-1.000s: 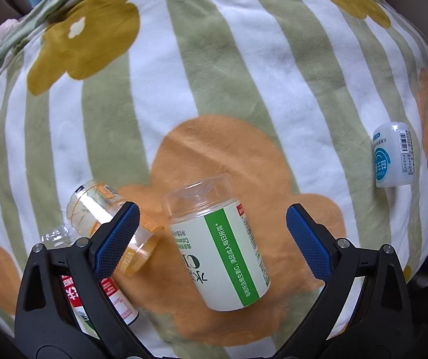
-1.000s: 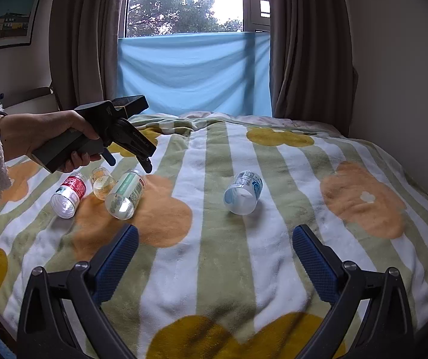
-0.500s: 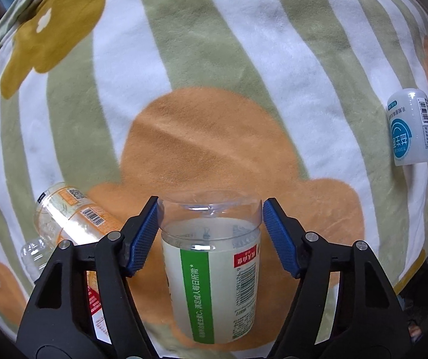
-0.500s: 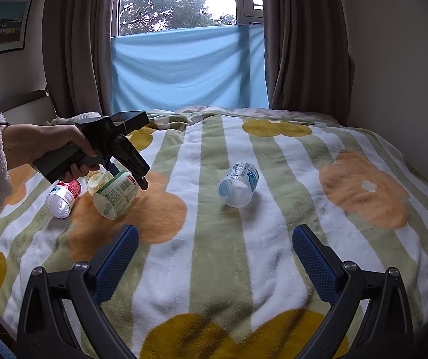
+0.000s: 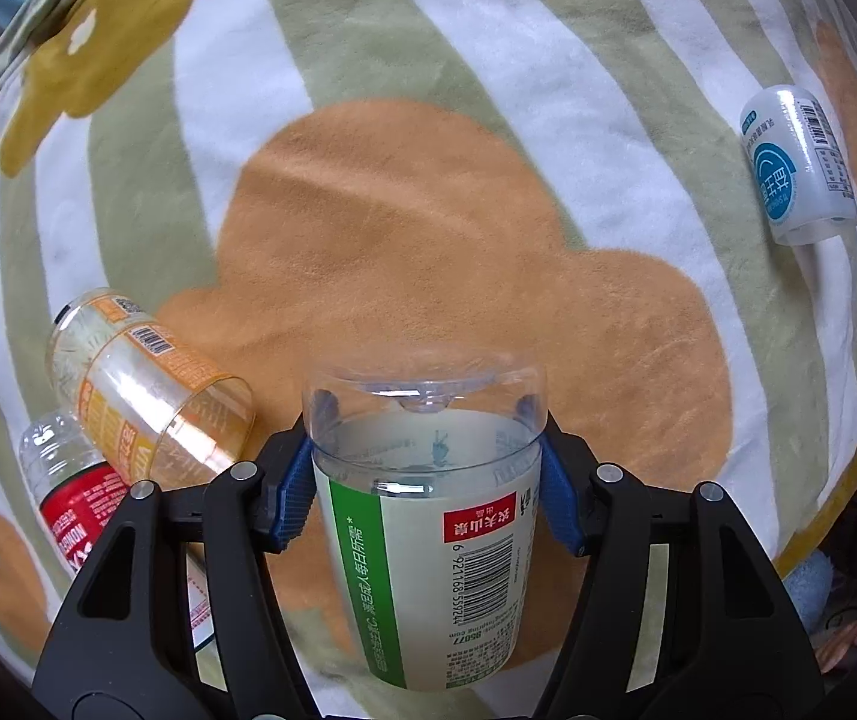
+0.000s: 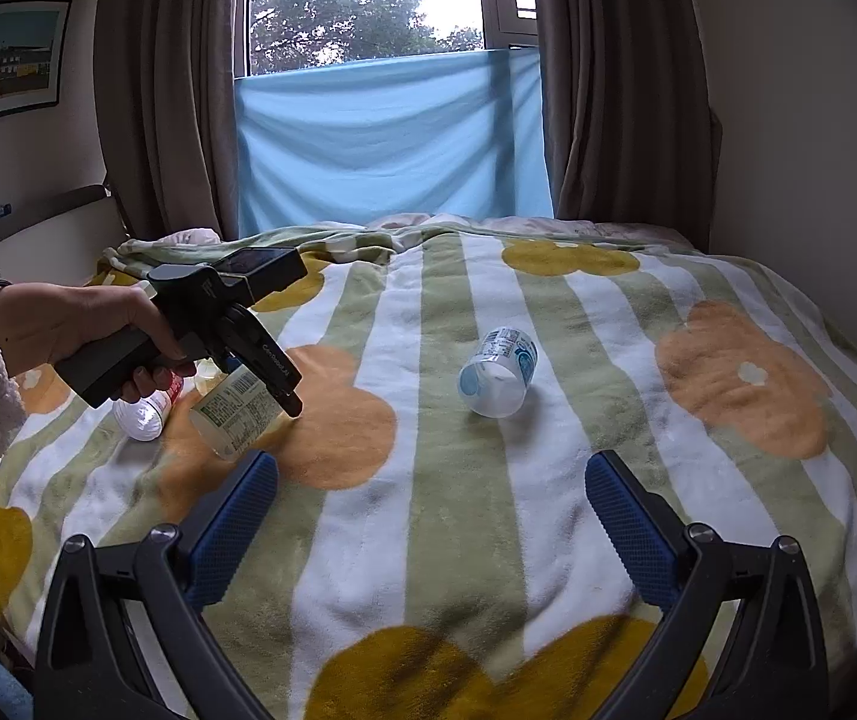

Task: Flip cup upside down
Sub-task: 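Reach the left gripper to the white-green labelled cup and grasp it, then lift the white-green cup with the left gripper and rotate it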

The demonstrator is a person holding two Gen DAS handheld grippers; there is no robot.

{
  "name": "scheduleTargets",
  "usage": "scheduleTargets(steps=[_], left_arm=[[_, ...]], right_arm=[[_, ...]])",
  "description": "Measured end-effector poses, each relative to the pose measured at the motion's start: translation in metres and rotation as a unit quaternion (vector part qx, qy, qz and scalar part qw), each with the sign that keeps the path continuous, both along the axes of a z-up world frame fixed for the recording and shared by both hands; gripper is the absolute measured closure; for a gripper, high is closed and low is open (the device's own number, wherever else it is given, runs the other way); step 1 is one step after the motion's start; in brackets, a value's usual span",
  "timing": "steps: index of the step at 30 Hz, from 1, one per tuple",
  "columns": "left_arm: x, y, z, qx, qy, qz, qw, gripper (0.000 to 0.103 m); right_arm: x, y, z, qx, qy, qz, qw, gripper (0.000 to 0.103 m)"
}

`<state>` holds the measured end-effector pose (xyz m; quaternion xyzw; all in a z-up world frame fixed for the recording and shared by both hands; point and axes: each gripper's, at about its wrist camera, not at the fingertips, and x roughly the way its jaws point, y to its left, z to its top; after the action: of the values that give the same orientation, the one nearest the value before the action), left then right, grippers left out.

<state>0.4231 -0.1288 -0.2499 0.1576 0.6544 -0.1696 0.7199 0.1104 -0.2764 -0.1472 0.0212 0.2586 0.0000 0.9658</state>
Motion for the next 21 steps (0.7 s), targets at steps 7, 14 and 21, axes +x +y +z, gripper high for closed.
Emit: scheduleTargets(steps=[7, 14, 21], left_arm=[[-0.05, 0.003, 0.045, -0.033, -0.001, -0.021, 0.9992, 0.044], [-0.121, -0.002, 0.031, -0.026, 0.03, -0.026, 0.9989, 0.044], [-0.14, 0.01, -0.004, -0.014, 0.02, 0.009, 0.9996, 0.044]], right_arm=[[-0.013, 0.003, 0.019, 0.005, -0.021, 0.011, 1.0, 0.0], [-0.034, 0.006, 0.03, 0.029, -0.027, 0.031, 0.999, 0.0], [-0.054, 0.01, 0.034, 0.038, -0.024, 0.036, 0.998, 0.0]])
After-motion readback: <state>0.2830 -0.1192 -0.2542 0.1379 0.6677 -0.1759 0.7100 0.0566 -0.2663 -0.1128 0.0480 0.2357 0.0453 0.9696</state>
